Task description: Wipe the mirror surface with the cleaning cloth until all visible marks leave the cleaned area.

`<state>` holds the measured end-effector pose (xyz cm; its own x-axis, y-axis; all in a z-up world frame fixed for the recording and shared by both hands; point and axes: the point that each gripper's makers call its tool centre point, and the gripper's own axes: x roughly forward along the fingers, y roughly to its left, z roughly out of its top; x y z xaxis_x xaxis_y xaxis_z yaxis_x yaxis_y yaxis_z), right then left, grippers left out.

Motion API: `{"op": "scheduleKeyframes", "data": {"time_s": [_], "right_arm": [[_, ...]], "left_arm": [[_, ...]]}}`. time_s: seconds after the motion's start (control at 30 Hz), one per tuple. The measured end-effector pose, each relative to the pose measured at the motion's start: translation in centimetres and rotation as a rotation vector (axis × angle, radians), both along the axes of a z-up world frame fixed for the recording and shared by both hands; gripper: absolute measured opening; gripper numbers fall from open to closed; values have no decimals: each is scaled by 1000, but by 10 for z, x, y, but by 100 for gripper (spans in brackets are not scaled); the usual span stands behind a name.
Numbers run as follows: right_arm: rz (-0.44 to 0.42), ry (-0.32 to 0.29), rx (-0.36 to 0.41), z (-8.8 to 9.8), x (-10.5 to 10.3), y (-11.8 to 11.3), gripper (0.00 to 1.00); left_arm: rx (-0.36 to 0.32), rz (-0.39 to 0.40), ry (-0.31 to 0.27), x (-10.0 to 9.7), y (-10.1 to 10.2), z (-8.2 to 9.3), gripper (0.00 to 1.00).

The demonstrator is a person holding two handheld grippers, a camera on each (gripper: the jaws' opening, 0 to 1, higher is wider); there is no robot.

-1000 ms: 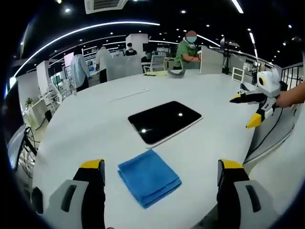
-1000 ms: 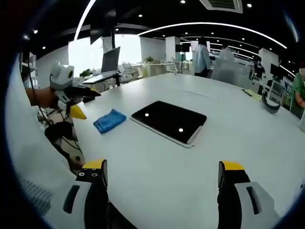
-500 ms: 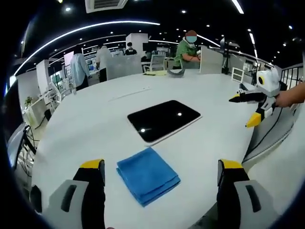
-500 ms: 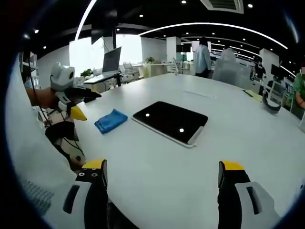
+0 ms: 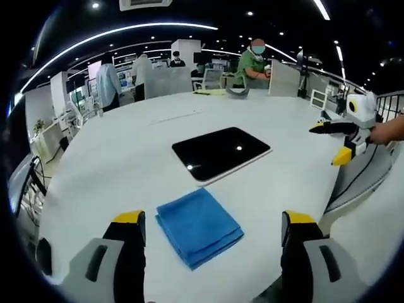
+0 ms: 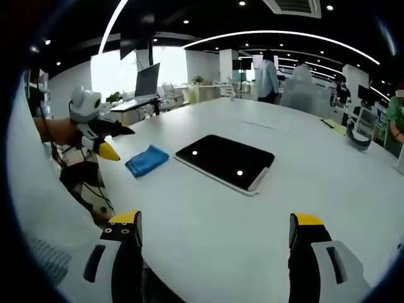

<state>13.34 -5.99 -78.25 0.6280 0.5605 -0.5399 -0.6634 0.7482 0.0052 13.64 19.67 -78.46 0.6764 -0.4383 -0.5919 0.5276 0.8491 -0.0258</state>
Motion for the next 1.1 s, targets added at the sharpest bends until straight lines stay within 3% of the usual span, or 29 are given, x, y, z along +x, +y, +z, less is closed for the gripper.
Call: {"op": "scheduleKeyframes", "data": {"time_s": [0.2,0.37,0.47,0.67,0.77,1.1], "right_arm": [[-2,-11,-8,4,1,-2,97],[-8,-1,-11,2,-2,-5,97],[-15,5,-7,1,-2,-6,97],[-15,11,-5,-1,-1,-4,97],[-21,10,-2,0,-1,-3,96],[9,15,4,-4,-7,3,96]], "left_arm": [[29,-39,12,4,-5,-11,70],[2,-32,11,12,-5,-6,62],[9,-51,36,14,-3,-12,51],[52,-71,76,23,7,-25,41],[33,-58,119,25,9,-31,35],[88,-127,177,32,8,-48,31]]}}
